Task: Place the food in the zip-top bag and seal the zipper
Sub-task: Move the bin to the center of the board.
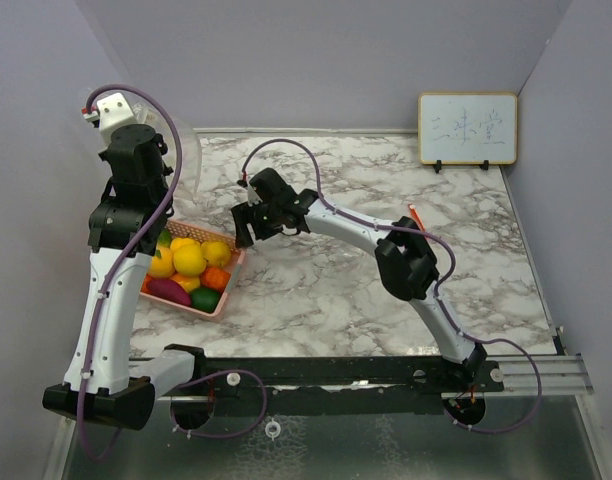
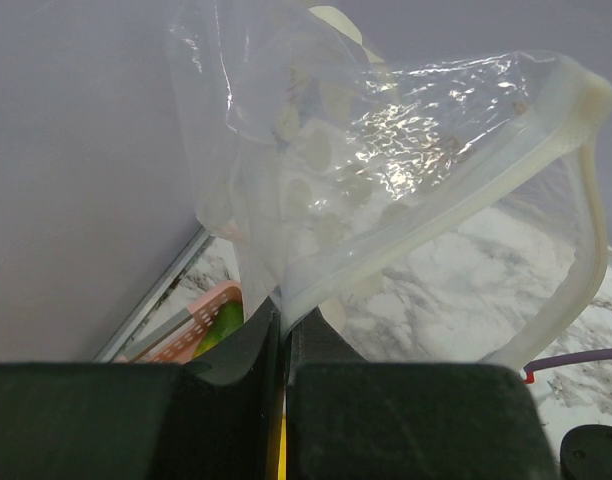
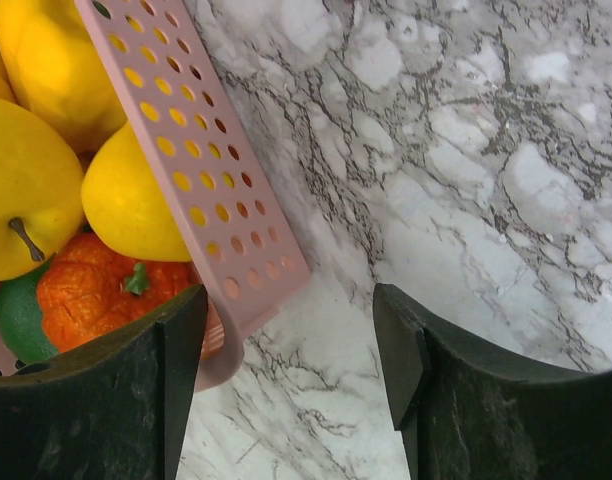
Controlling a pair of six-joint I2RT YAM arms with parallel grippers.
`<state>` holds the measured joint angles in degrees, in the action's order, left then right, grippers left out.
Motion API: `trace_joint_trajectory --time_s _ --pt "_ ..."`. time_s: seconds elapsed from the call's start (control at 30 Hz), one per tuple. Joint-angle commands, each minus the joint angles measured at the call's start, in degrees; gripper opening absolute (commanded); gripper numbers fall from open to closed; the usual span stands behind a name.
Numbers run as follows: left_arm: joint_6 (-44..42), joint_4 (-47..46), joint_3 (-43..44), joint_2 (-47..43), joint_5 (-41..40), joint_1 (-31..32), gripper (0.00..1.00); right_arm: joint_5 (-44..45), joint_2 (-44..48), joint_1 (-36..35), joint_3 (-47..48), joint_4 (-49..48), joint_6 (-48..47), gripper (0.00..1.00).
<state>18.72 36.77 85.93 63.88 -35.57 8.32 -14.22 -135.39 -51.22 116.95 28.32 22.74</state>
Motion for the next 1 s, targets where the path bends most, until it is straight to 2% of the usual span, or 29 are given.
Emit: trace_joint_trajectory --time_s 0.0,0.23,0.33,0.37,0.6,0.83,0.97 --pt "2.43 2.05 2.86 -0.27 1.54 -0.14 0.00 2.90 -3.34 -0.92 3.68 0.87 -1.63 0.59" --pt "2.71 2.68 6.46 1.58 1.99 0.76 0.00 4.93 -5.73 -1.07 4.70 1.41 -4.05 0.39" --pt "2.40 2.53 7.64 1.95 1.44 1.04 0.00 10.28 -4.84 -0.65 5.11 3.08 -5.06 0.11" --pt "2.33 2.49 7.65 1.95 1.32 1.08 0.00 12.63 -4.04 -0.22 4.69 3.36 -5.23 0.07" --pt "3.66 2.23 6.17 1.22 3.10 1.26 0.00 24.25 5.48 7.77 -4.64 1.05 -3.00 0.02" --pt "4.65 2.32 4.80 0.95 4.86 1.26 0.00 27.15 13.72 14.48 -15.87 0.36 -5.11 0.02" --pt "5.99 3.32 3.29 1.30 6.32 1.26 0.00 27.51 18.66 15.75 -24.48 -0.94 -6.94 0.02"
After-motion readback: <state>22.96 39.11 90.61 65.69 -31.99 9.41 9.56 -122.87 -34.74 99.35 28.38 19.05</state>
